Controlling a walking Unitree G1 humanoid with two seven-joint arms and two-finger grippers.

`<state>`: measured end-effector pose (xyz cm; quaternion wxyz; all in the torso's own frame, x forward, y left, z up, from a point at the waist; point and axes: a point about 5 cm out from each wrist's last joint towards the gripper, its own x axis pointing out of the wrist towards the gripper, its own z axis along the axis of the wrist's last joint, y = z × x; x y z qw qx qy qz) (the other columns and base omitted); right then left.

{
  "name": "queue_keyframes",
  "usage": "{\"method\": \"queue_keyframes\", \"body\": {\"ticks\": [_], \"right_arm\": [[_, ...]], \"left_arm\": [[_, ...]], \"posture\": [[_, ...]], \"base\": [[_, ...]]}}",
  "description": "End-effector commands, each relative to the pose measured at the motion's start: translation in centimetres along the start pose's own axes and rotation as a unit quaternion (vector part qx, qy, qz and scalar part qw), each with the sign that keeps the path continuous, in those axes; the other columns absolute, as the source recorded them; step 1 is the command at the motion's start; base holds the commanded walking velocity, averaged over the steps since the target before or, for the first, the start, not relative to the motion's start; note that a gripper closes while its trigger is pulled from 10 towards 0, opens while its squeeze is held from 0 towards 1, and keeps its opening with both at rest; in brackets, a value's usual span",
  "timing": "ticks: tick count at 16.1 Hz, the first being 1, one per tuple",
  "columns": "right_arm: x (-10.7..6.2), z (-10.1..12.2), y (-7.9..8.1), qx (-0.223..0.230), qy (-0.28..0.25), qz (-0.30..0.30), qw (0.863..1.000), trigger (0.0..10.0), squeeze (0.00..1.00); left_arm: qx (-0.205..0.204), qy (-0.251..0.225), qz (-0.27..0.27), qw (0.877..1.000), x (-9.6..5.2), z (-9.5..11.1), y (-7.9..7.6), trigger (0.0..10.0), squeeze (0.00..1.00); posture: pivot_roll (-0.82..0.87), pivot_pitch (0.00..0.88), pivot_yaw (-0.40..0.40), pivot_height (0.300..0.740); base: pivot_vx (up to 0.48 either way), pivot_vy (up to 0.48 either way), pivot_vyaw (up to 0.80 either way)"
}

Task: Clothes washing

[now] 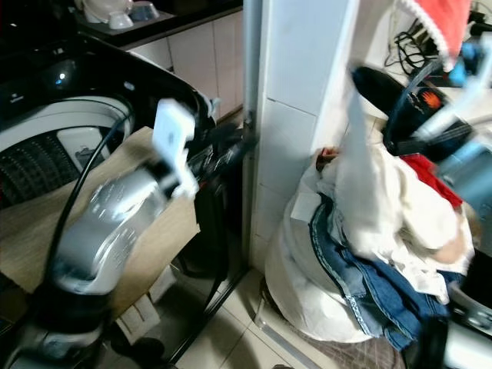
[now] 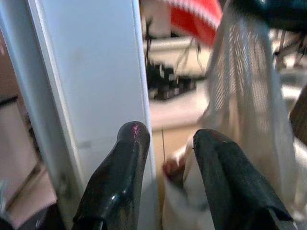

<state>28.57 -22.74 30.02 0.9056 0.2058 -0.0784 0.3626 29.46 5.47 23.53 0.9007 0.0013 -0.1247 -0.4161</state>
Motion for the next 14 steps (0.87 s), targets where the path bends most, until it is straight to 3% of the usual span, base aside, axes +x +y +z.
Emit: {"method": "queue_keyframes", "body": {"ticks": [1, 2, 7, 9, 10, 11, 13, 14], "right_arm": [[1.0, 0.5, 1.5, 0.021, -0.022, 0.043, 0.999, 0.0, 0.0], [1.9, 0.5, 2.4, 0.049, -0.039, 0.071, 0.996, 0.0, 0.0], [3.3, 0.3, 4.6, 0.145, -0.082, 0.118, 0.979, 0.0, 0.0], [3.5, 0.2, 5.1, 0.153, -0.077, 0.123, 0.978, 0.0, 0.0], [3.5, 0.2, 5.2, 0.153, -0.074, 0.124, 0.978, 0.0, 0.0], [3.4, 0.2, 5.3, 0.153, -0.07, 0.122, 0.978, 0.0, 0.0], [3.3, 0.1, 5.2, 0.154, -0.064, 0.112, 0.98, 0.0, 0.0], [3.3, 0.0, 5.2, 0.156, -0.062, 0.107, 0.98, 0.0, 0.0]], "left_arm": [[-0.014, -0.019, 0.005, 1.0, 0.6, 0.6, 0.4, 10.0, 1.0], [-0.041, -0.043, -0.01, 0.998, 1.4, 1.3, -0.1, 10.0, 1.0], [-0.088, -0.063, -0.069, 0.992, 2.8, 1.1, -2.8, 10.0, 1.0], [-0.062, -0.056, -0.065, 0.994, 3.2, 0.6, -3.5, 10.0, 1.0], [-0.055, -0.051, -0.067, 0.995, 3.3, 0.4, -3.6, 10.0, 0.88], [-0.054, -0.05, -0.066, 0.995, 3.4, 0.2, -3.9, 10.0, 0.0], [-0.073, -0.062, -0.082, 0.992, 3.4, 0.4, -4.5, 10.0, 0.0], [-0.068, -0.052, -0.09, 0.992, 3.3, 0.1, -4.7, 4.7, 0.0]], "posture": [[-0.14, 0.0, 0.024, 0.74], [-0.14, 0.0, 0.023, 0.74], [-0.16, 0.0, 0.019, 0.74], [-0.16, 0.0, 0.016, 0.74], [-0.16, 0.0, 0.016, 0.74], [-0.16, 0.0, 0.012, 0.74], [-0.16, 0.0, 0.011, 0.74], [-0.16, 0.0, 0.01, 0.74]], "base": [[0.0, 0.0, 0.0], [0.0, 0.0, 0.0], [0.0, 0.0, 0.0], [0.0, 0.0, 0.0], [0.0, 0.0, 0.0], [0.0, 0.0, 0.0], [0.0, 0.0, 0.0], [0.0, 0.0, 0.0]]}}
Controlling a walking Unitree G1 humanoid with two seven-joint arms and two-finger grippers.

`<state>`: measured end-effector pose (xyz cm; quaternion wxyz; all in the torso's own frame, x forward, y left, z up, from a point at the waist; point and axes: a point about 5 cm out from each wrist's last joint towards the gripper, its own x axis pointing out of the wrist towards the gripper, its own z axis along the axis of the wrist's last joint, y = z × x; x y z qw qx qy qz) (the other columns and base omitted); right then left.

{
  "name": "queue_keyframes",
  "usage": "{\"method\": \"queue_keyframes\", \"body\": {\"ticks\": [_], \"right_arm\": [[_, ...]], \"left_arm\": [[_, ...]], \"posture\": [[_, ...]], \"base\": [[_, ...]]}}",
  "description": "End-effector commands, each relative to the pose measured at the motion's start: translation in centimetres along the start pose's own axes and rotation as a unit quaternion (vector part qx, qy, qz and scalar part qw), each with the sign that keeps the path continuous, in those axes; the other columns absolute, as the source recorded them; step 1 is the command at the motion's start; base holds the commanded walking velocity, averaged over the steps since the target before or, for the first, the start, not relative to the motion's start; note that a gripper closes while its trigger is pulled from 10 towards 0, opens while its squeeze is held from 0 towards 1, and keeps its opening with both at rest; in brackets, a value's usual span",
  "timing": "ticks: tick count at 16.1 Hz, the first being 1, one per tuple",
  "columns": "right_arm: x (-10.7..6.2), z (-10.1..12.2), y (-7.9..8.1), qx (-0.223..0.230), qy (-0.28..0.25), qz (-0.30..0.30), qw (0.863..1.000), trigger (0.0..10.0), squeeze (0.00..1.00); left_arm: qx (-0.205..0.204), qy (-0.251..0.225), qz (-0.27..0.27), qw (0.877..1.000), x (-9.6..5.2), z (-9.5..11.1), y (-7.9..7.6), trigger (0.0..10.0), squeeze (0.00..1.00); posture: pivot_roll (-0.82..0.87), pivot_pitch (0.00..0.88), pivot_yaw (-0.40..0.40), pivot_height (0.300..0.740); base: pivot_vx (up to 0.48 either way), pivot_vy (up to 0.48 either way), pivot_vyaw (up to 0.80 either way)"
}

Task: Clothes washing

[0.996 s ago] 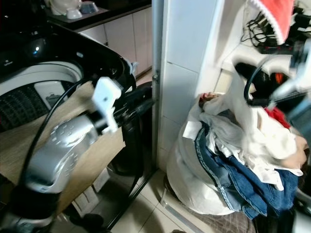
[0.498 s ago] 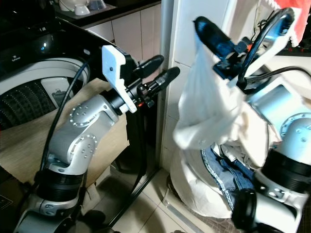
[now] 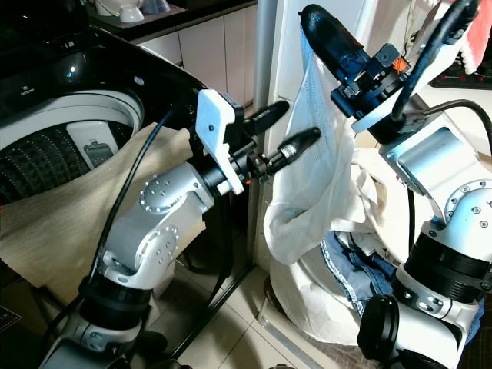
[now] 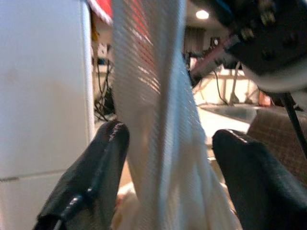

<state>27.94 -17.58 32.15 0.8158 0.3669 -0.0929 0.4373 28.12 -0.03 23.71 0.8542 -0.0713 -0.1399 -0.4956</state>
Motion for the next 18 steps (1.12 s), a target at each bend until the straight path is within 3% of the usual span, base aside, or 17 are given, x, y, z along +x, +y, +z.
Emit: {"method": "queue_keyframes", "body": {"ticks": [1, 18], "right_arm": [[0.15, -0.05, 0.83, -0.009, 0.008, 0.013, 1.0, 0.0, 0.0], [0.16, -0.65, 0.65, -0.008, 0.017, -0.006, 1.0, 0.0, 0.0]], "left_arm": [[0.002, 0.007, -0.005, 1.0, -0.03, -0.24, -0.11, 0.0, 0.0], [0.007, 0.001, 0.008, 1.0, -0.44, -0.16, 0.87, 0.0, 0.0]], "posture": [[-0.16, 0.0, 0.01, 0.74], [-0.15, 0.0, 0.019, 0.74]], "base": [[0.0, 0.0, 0.0], [0.0, 0.0, 0.0]]}}
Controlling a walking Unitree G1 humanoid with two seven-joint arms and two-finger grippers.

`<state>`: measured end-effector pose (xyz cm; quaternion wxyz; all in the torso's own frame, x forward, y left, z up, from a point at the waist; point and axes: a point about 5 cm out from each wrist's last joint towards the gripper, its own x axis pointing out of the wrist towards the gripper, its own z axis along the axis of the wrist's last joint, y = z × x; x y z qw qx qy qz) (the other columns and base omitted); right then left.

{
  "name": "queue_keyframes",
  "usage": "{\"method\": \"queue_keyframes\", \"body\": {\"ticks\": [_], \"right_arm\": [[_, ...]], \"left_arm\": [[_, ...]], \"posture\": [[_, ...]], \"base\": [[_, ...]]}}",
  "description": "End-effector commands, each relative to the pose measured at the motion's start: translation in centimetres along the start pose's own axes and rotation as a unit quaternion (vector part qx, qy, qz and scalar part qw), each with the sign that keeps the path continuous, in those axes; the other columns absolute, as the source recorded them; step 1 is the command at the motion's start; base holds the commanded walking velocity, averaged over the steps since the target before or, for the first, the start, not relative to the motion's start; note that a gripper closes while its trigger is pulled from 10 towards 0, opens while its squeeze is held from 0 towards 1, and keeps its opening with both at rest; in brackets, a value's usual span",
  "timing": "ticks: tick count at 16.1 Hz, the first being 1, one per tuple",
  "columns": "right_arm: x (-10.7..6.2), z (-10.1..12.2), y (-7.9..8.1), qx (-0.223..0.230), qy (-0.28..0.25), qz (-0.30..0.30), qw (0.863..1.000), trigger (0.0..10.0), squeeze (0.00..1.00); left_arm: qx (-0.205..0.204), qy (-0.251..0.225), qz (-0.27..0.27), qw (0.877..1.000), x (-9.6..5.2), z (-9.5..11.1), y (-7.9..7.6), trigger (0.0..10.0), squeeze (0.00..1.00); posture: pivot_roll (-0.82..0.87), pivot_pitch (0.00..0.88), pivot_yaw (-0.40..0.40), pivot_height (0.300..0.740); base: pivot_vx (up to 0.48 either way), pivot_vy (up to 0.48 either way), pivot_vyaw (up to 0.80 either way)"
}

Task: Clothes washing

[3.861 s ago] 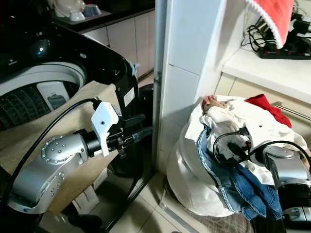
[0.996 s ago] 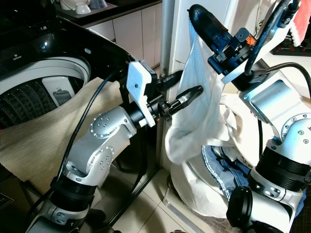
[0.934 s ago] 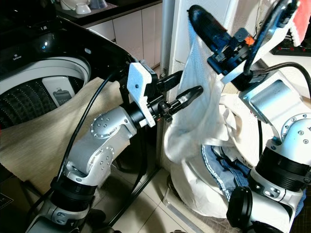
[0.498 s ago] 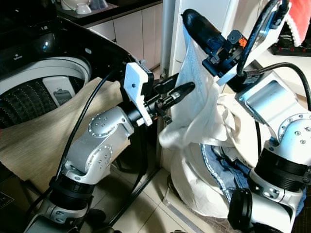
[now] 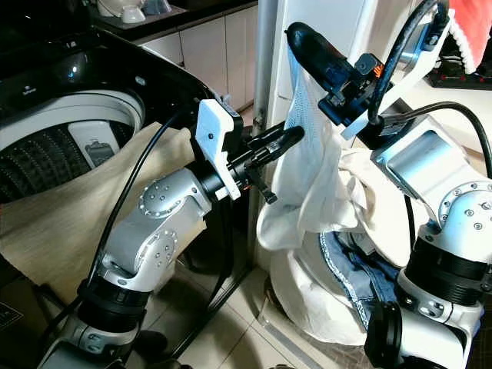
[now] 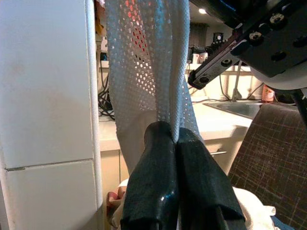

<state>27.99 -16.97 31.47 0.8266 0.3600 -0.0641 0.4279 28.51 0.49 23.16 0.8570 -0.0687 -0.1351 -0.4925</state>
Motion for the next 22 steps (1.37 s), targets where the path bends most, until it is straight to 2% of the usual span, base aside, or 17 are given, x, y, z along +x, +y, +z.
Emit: {"method": "queue_keyframes", "body": {"ticks": [1, 5, 6, 7, 8, 9, 11, 12, 13, 14, 15, 16, 17, 18, 19, 21, 22], "right_arm": [[0.0, 0.2, 0.8, -0.014, -0.006, 0.012, 1.0, 0.0, 0.0], [-0.1, 0.1, 0.5, -0.016, -0.005, 0.004, 1.0, 0.0, 0.0], [-0.1, 0.1, 0.4, -0.019, -0.005, -0.002, 1.0, 4.0, 0.98], [-0.1, 0.1, 0.4, -0.021, -0.006, -0.005, 1.0, 7.7, 1.0], [-0.4, -0.4, -0.1, -0.033, 0.012, -0.022, 0.999, 10.0, 1.0], [-1.0, -1.0, -0.5, -0.066, 0.039, -0.042, 0.996, 10.0, 1.0], [-1.7, -1.6, -0.8, -0.124, 0.084, -0.067, 0.986, 10.0, 1.0], [-3.2, -2.3, -0.5, -0.178, 0.135, -0.054, 0.973, 10.0, 0.0], [-4.4, -2.2, 0.1, -0.19, 0.148, -0.03, 0.97, 10.0, 0.0], [-4.8, -2.0, 0.4, -0.193, 0.145, -0.023, 0.97, 10.0, 0.0], [-5.4, -1.8, 0.6, -0.199, 0.135, -0.022, 0.97, 10.0, 0.0], [-5.5, -1.8, 0.5, -0.205, 0.133, -0.025, 0.969, 10.0, 0.0], [-5.5, -1.9, 0.3, -0.211, 0.131, -0.03, 0.968, 10.0, 0.0], [-5.5, -2.0, 0.0, -0.216, 0.127, -0.036, 0.967, 10.0, 0.0], [-5.4, -2.1, -0.3, -0.225, 0.125, -0.039, 0.966, 10.0, 0.0], [-5.4, -2.3, -0.5, -0.228, 0.123, -0.039, 0.965, 10.0, 0.0], [-5.4, -2.6, -0.6, -0.229, 0.122, -0.039, 0.965, 10.0, 0.0]], "left_arm": [[0.006, -0.004, 0.004, 1.0, 0.0, 0.3, 0.3, 0.0, 0.0], [0.007, -0.005, 0.014, 1.0, -0.1, 0.3, 0.5, 0.0, 0.0], [0.01, -0.006, 0.022, 1.0, -0.2, 0.4, 0.8, 0.0, 0.0], [0.012, -0.007, 0.025, 1.0, -0.2, 0.4, 0.9, 0.0, 0.0], [0.024, -0.012, 0.059, 0.998, -0.3, 0.9, 2.0, 0.0, 0.0], [0.05, -0.013, 0.093, 0.994, -0.6, 1.5, 3.3, 0.0, 0.0], [0.071, -0.009, 0.124, 0.99, -1.0, 2.2, 4.6, 0.0, 0.0], [0.122, -0.005, 0.169, 0.978, -1.8, 3.9, 6.8, 0.0, 0.0], [0.196, -0.002, 0.219, 0.956, -2.9, 6.8, 9.5, 0.0, 0.0], [0.228, -0.007, 0.242, 0.943, -3.4, 8.4, 10.7, 0.0, 0.0], [0.332, -0.031, 0.303, 0.893, -4.5, 13.8, 13.5, 0.0, 0.0], [0.384, -0.049, 0.334, 0.859, -5.0, 16.6, 14.4, 0.0, 0.0], [0.469, -0.097, 0.386, 0.788, -6.0, 22.2, 15.1, 0.0, 0.0], [0.515, -0.152, 0.416, 0.734, -6.7, 26.8, 14.6, 0.0, 0.0], [0.543, -0.172, 0.426, 0.703, -6.7, 29.0, 14.3, 0.0, 0.0], [0.553, -0.155, 0.425, 0.7, -6.3, 28.9, 14.8, 0.0, 0.0], [0.541, -0.076, 0.427, 0.72, -5.8, 25.6, 17.0, 0.0, 0.0]], "posture": [[-0.15, 0.0, 0.019, 0.74], [-0.15, 0.0, 0.019, 0.74], [-0.15, 0.0, 0.02, 0.74], [-0.15, 0.0, 0.02, 0.74], [-0.15, 0.0, 0.02, 0.74], [-0.14, 0.0, 0.02, 0.74], [-0.14, 0.0, 0.021, 0.74], [-0.14, 0.0, 0.03, 0.74], [-0.14, 0.0, 0.033, 0.74], [-0.13, 0.0, 0.034, 0.74], [-0.13, 0.0, 0.036, 0.74], [-0.13, 0.0, 0.037, 0.74], [-0.12, 0.0, 0.039, 0.74], [-0.12, 0.0, 0.043, 0.74], [-0.11, 0.0, 0.045, 0.74], [-0.11, 0.0, 0.048, 0.74], [-0.12, 0.0, 0.05, 0.74]], "base": [[0.0, 0.0, 0.0], [0.0, 0.0, 0.0], [0.0, 0.0, 0.0], [0.0, 0.0, 0.0], [0.0, 0.0, 0.0], [0.0, 0.0, 0.0], [0.0, 0.0, 0.0], [0.0, 0.0, 0.0], [0.0, 0.0, 0.0], [0.0, 0.0, 0.0], [0.0, 0.0, 0.0], [0.0, 0.0, 0.0], [0.0, 0.0, 0.0], [0.0, 0.0, 0.0], [0.0, 0.0, 0.0], [0.0, 0.0, 0.0], [0.0, 0.0, 0.0]]}}
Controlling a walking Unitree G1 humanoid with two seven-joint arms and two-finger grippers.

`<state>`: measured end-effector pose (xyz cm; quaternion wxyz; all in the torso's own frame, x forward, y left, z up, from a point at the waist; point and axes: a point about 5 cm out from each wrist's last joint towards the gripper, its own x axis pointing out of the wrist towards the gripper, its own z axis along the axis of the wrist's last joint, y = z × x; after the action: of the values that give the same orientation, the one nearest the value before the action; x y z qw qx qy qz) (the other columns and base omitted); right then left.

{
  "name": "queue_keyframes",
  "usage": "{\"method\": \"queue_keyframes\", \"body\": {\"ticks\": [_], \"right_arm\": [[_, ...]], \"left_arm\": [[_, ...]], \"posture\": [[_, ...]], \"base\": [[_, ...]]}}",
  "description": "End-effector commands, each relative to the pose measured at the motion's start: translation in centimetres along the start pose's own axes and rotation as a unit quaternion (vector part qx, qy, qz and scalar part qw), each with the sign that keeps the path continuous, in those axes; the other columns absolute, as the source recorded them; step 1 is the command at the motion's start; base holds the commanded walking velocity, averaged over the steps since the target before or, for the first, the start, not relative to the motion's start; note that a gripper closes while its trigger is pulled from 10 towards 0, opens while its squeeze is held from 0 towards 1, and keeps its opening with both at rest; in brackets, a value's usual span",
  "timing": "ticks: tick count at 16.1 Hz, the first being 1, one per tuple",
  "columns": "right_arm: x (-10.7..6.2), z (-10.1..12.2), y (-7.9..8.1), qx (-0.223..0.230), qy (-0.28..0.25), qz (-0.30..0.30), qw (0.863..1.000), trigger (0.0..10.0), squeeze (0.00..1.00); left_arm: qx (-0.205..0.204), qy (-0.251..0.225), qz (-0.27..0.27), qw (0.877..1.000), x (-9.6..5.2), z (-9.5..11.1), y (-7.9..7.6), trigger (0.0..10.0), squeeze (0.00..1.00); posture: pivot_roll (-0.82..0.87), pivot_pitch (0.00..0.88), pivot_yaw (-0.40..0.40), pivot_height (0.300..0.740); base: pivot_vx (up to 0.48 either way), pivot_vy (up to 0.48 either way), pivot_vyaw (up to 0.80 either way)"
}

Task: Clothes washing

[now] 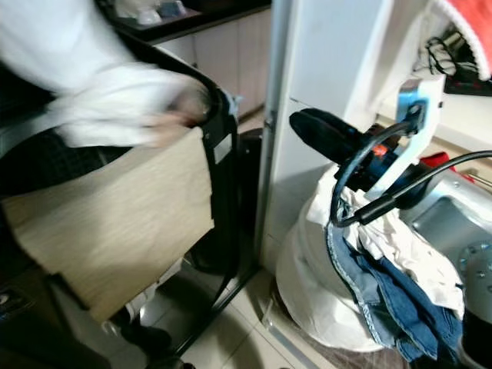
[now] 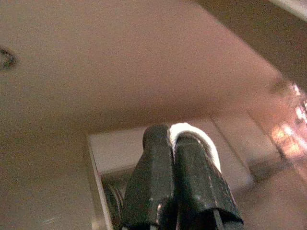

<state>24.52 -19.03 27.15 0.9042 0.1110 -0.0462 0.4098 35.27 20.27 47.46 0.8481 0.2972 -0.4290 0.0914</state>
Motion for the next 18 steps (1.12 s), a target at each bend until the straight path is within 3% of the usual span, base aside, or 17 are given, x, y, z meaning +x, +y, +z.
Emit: {"method": "queue_keyframes", "body": {"ticks": [1, 2, 3, 4, 5, 6, 7, 9, 10, 11, 12, 13, 14, 15, 16, 17, 18], "right_arm": [[0.0, -0.5, 0.1, -0.005, 0.007, 0.0, 1.0, 10.0, 0.0], [0.0, -0.7, 0.2, -0.004, 0.008, 0.001, 1.0, 10.0, 0.0], [0.1, -1.0, 0.3, -0.002, 0.015, 0.001, 1.0, 10.0, 0.0], [0.2, -1.7, 0.5, -0.002, 0.028, 0.003, 1.0, 10.0, 0.0], [0.3, -2.0, 0.7, -0.002, 0.035, 0.007, 0.999, 10.0, 0.0], [0.3, -2.1, 0.8, -0.002, 0.039, 0.009, 0.999, 10.0, 0.0], [0.3, -2.5, 1.1, -0.003, 0.053, 0.015, 0.998, 10.0, 0.0], [0.0, -3.2, 1.3, 0.001, 0.074, 0.02, 0.997, 10.0, 0.0], [-0.3, -3.8, 0.7, 0.013, 0.089, -0.004, 0.996, 10.0, 0.0], [-0.5, -4.3, 0.2, 0.021, 0.103, -0.026, 0.994, 10.0, 0.0], [-0.7, -4.7, -0.4, 0.022, 0.115, -0.046, 0.992, 10.0, 0.0], [-1.1, -5.3, -1.2, 0.024, 0.136, -0.079, 0.987, 10.0, 0.0], [-1.9, -6.6, -3.7, 0.016, 0.165, -0.178, 0.97, 10.0, 0.0], [-2.1, -6.8, -4.2, 0.008, 0.171, -0.198, 0.965, 10.0, 0.0], [-2.9, -7.6, -5.6, 0.0, 0.184, -0.259, 0.948, 10.0, 0.0], [-3.0, -7.8, -5.8, 0.002, 0.185, -0.27, 0.945, 10.0, 0.0], [-3.1, -7.8, -5.9, 0.001, 0.184, -0.274, 0.944, 10.0, 0.0]], "left_arm": [[0.005, 0.101, -0.082, 0.992, -1.8, -4.4, -3.6, 0.0, 0.0], [-0.003, 0.142, -0.122, 0.982, -2.6, -5.8, -5.0, 0.0, 0.0], [-0.005, 0.215, -0.187, 0.959, -4.7, -8.4, -7.4, 2.9, 0.0], [0.001, 0.313, -0.271, 0.91, -8.2, -11.5, -10.1, 10.0, 0.0], [0.014, 0.369, -0.311, 0.876, -10.4, -13.0, -11.2, 10.0, 0.0], [0.001, 0.396, -0.319, 0.861, -11.1, -13.5, -11.4, 10.0, 0.0], [0.008, 0.429, -0.345, 0.835, -12.2, -14.2, -11.4, 10.0, 1.0], [0.028, 0.446, -0.342, 0.827, -12.2, -14.7, -10.3, 10.0, 1.0], [0.04, 0.444, -0.323, 0.835, -11.3, -14.5, -9.0, 10.0, 1.0], [0.048, 0.448, -0.32, 0.833, -10.9, -14.4, -8.3, 10.0, 1.0], [0.066, 0.453, -0.337, 0.823, -11.1, -14.5, -7.9, 10.0, 1.0], [0.08, 0.457, -0.35, 0.814, -11.3, -14.6, -7.8, 10.0, 1.0], [0.086, 0.444, -0.377, 0.808, -11.7, -14.6, -8.2, 10.0, 1.0], [0.075, 0.441, -0.381, 0.809, -11.8, -14.5, -8.4, 10.0, 1.0], [0.103, 0.437, -0.452, 0.771, -13.3, -14.8, -9.4, 10.0, 0.0], [0.119, 0.444, -0.474, 0.751, -14.0, -15.2, -9.5, 10.0, 0.0], [0.128, 0.457, -0.506, 0.72, -15.0, -15.5, -9.4, 10.0, 0.0]], "posture": [[-0.12, 0.0, 0.05, 0.74], [-0.12, 0.0, 0.051, 0.74], [-0.12, 0.0, 0.051, 0.74], [-0.13, 0.0, 0.053, 0.74], [-0.13, 0.0, 0.056, 0.74], [-0.14, 0.0, 0.058, 0.74], [-0.13, 0.0, 0.057, 0.74], [-0.13, 0.0, 0.055, 0.74], [-0.13, 0.0, 0.05, 0.74], [-0.13, 0.0, 0.05, 0.74], [-0.12, 0.0, 0.05, 0.74], [-0.12, 0.0, 0.05, 0.74], [-0.12, 0.0, 0.051, 0.74], [-0.12, 0.0, 0.051, 0.74], [-0.12, 0.0, 0.047, 0.74], [-0.12, 0.0, 0.049, 0.74], [-0.12, 0.0, 0.049, 0.74]], "base": [[0.0, 0.0, 0.0], [0.0, 0.0, 0.0], [0.0, 0.0, 0.0], [0.0, 0.0, 0.0], [0.0, 0.0, 0.0], [0.0, 0.0, 0.0], [0.0, 0.0, 0.0], [0.0, 0.0, 0.0], [0.0, 0.0, 0.0], [0.0, 0.0, 0.0], [0.0, 0.0, 0.0], [0.0, 0.0, 0.0], [0.0, 0.0, 0.0], [0.0, 0.0, 0.0], [0.0, 0.0, 0.0], [0.0, 0.0, 0.0], [0.0, 0.0, 0.0]]}}
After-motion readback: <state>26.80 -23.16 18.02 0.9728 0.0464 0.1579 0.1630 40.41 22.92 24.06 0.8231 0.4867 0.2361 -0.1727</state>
